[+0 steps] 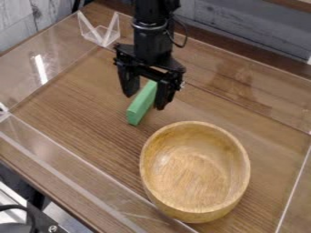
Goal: Put the green block in the brown bowl
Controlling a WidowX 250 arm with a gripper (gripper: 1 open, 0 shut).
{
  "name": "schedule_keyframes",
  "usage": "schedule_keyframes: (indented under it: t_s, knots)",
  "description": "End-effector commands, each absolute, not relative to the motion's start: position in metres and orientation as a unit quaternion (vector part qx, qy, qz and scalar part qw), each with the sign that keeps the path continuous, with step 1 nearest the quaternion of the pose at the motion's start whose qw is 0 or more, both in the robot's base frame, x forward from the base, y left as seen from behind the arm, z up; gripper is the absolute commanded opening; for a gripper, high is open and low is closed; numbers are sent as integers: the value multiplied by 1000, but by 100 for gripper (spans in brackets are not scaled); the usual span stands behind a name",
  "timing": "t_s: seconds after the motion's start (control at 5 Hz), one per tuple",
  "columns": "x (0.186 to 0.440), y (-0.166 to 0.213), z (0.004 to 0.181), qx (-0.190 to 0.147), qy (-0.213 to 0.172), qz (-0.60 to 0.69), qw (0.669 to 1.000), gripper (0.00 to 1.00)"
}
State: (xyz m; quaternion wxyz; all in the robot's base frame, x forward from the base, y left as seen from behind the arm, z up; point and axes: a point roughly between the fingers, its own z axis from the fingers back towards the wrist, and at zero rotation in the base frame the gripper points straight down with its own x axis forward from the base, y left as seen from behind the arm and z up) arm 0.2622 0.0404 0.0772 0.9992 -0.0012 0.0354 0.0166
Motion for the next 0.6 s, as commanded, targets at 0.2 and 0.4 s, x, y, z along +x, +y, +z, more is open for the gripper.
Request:
schedule_keyframes:
  t_s: [0.2, 0.4]
  knots:
    - [265, 49, 76, -3, 16, 17, 1000, 100]
    - [266, 52, 71, -6, 14, 18, 1000, 100]
